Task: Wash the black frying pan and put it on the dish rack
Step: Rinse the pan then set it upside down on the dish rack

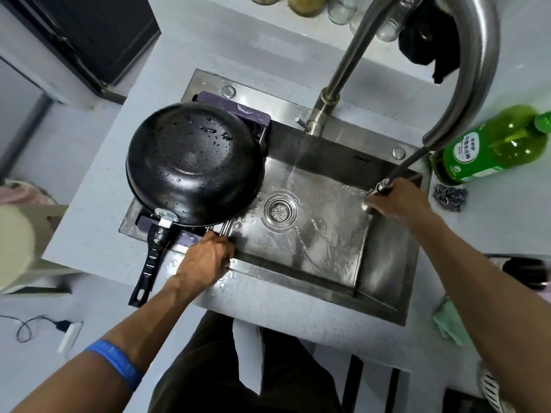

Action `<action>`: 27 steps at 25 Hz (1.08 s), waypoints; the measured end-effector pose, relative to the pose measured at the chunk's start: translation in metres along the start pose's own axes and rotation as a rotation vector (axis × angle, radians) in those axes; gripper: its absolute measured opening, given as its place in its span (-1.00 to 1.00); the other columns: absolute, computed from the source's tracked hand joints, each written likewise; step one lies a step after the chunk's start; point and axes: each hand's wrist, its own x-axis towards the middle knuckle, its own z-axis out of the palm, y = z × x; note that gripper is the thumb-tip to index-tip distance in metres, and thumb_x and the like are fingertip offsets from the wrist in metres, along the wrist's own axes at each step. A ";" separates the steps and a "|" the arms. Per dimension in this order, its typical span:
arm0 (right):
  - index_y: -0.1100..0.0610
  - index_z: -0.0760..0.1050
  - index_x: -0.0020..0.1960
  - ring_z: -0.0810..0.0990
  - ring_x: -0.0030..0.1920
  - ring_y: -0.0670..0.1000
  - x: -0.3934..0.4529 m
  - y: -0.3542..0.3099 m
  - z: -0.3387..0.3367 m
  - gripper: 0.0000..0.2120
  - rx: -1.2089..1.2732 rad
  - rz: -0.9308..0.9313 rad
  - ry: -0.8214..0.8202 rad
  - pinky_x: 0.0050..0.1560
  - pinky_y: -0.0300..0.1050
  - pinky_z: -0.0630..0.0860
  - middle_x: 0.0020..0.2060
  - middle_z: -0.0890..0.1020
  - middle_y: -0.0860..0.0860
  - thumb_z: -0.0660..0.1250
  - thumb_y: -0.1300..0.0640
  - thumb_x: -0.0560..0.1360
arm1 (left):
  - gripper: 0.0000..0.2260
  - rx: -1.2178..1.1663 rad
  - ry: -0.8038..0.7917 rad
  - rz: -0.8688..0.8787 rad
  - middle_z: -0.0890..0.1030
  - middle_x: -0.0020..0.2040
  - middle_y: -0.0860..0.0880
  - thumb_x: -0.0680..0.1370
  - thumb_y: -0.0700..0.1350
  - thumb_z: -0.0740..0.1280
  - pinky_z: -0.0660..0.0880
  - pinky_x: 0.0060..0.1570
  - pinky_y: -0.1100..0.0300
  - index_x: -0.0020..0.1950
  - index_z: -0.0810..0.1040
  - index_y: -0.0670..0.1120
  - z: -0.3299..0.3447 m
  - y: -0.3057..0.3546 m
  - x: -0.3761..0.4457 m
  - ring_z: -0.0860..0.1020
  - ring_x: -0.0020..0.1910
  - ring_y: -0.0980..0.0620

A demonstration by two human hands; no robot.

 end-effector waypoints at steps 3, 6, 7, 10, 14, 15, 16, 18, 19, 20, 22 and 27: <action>0.04 0.61 -0.33 0.50 -0.40 -0.06 -0.004 -0.003 0.010 -0.74 0.026 0.015 -0.017 -0.26 -0.14 0.40 -0.53 0.55 -0.10 0.45 -0.09 0.45 | -0.87 -0.004 -0.018 0.001 0.58 0.01 0.10 0.45 -0.12 0.41 0.50 -0.07 0.16 -0.03 0.57 0.05 -0.003 0.001 0.001 0.42 0.07 0.06; 0.12 0.63 -0.23 0.53 -0.28 0.09 -0.008 0.008 -0.004 -0.68 -0.020 0.047 0.005 -0.17 -0.10 0.41 -0.32 0.62 0.07 0.45 -0.14 0.46 | -0.85 -0.003 -0.038 -0.010 0.58 0.02 0.10 0.45 -0.13 0.42 0.50 0.01 0.16 -0.01 0.58 0.05 -0.004 0.004 0.001 0.42 0.10 0.06; 0.11 0.63 -0.25 0.57 -0.26 0.10 -0.012 0.008 -0.002 -0.68 0.006 0.049 -0.011 -0.19 -0.10 0.42 -0.29 0.65 0.08 0.44 -0.14 0.45 | -0.84 -0.008 -0.044 -0.016 0.58 0.02 0.09 0.45 -0.13 0.43 0.50 0.02 0.15 -0.01 0.58 0.05 -0.005 0.004 0.000 0.42 0.10 0.06; 0.07 0.64 -0.31 0.66 -0.31 0.02 -0.025 -0.019 0.027 -0.71 0.095 -0.053 -0.089 -0.27 -0.15 0.51 -0.37 0.68 0.01 0.43 -0.11 0.45 | -0.85 -0.037 -0.040 -0.013 0.58 0.01 0.08 0.45 -0.14 0.44 0.49 -0.02 0.20 -0.02 0.58 0.02 -0.007 0.004 -0.001 0.42 0.07 0.07; 0.11 0.66 -0.25 0.69 -0.34 -0.02 -0.019 -0.027 0.038 -0.69 0.139 -0.061 -0.105 -0.20 -0.12 0.61 -0.37 0.70 -0.03 0.41 -0.13 0.42 | -0.86 -0.062 -0.057 -0.036 0.61 -0.07 0.05 0.47 -0.19 0.42 0.45 -0.04 0.25 -0.03 0.59 0.01 -0.009 0.008 0.000 0.44 0.07 0.07; 0.10 0.66 -0.24 0.68 -0.35 -0.04 -0.017 -0.020 0.034 -0.69 0.115 -0.050 -0.098 -0.22 -0.14 0.59 -0.38 0.70 -0.04 0.40 -0.15 0.42 | -0.87 -0.071 -0.056 -0.042 0.61 -0.08 0.02 0.47 -0.20 0.42 0.48 -0.01 0.22 -0.03 0.60 0.00 -0.010 0.008 0.000 0.44 0.08 0.05; 0.09 0.66 -0.26 0.67 -0.36 -0.06 -0.017 -0.012 0.029 -0.69 0.082 -0.037 -0.083 -0.24 -0.16 0.56 -0.39 0.69 -0.06 0.40 -0.15 0.43 | -0.87 -0.079 -0.052 -0.044 0.60 -0.07 0.01 0.47 -0.20 0.42 0.50 0.02 0.18 -0.03 0.60 -0.01 -0.011 0.009 -0.001 0.44 0.06 0.05; 0.07 0.66 -0.29 0.66 -0.37 -0.08 -0.018 -0.008 0.031 -0.68 0.052 -0.035 -0.079 -0.21 -0.15 0.57 -0.42 0.68 -0.10 0.39 -0.16 0.44 | -0.87 -0.076 -0.046 -0.052 0.57 -0.05 -0.01 0.48 -0.20 0.43 0.52 0.05 0.15 -0.01 0.61 -0.02 -0.012 0.011 -0.002 0.45 0.02 0.05; 0.07 0.66 -0.29 0.68 -0.38 -0.06 -0.018 -0.011 0.037 -0.67 0.079 -0.055 -0.097 -0.18 -0.09 0.62 -0.43 0.68 -0.08 0.39 -0.17 0.44 | -0.87 -0.079 -0.043 -0.055 0.56 -0.04 -0.01 0.48 -0.19 0.43 0.52 0.05 0.16 -0.01 0.61 -0.02 -0.012 0.011 -0.003 0.45 0.02 0.06; 0.09 0.65 -0.29 0.69 -0.39 -0.02 -0.018 -0.014 0.044 -0.66 0.119 -0.069 -0.113 -0.16 -0.02 0.66 -0.44 0.68 -0.06 0.39 -0.18 0.42 | -0.87 -0.080 -0.048 -0.055 0.57 -0.04 0.00 0.48 -0.19 0.44 0.51 0.04 0.19 -0.02 0.60 -0.01 -0.010 0.010 -0.002 0.45 0.04 0.06; 0.13 0.63 -0.30 0.69 -0.41 0.04 -0.018 -0.015 0.049 -0.62 0.170 -0.069 -0.119 -0.15 0.04 0.67 -0.46 0.67 -0.01 0.39 -0.19 0.38 | -0.88 -0.066 -0.059 -0.058 0.58 -0.05 0.01 0.48 -0.18 0.43 0.48 0.02 0.22 -0.04 0.60 0.01 -0.009 0.010 -0.002 0.44 0.07 0.05; 0.06 0.62 -0.23 0.66 -0.32 -0.03 -0.018 0.006 0.038 -0.69 0.103 -0.045 -0.051 -0.13 -0.04 0.62 -0.36 0.68 -0.06 0.40 -0.19 0.40 | -0.87 -0.055 -0.071 -0.048 0.59 -0.09 0.01 0.46 -0.18 0.45 0.49 -0.01 0.21 -0.06 0.60 0.02 -0.009 0.010 0.000 0.43 0.05 0.06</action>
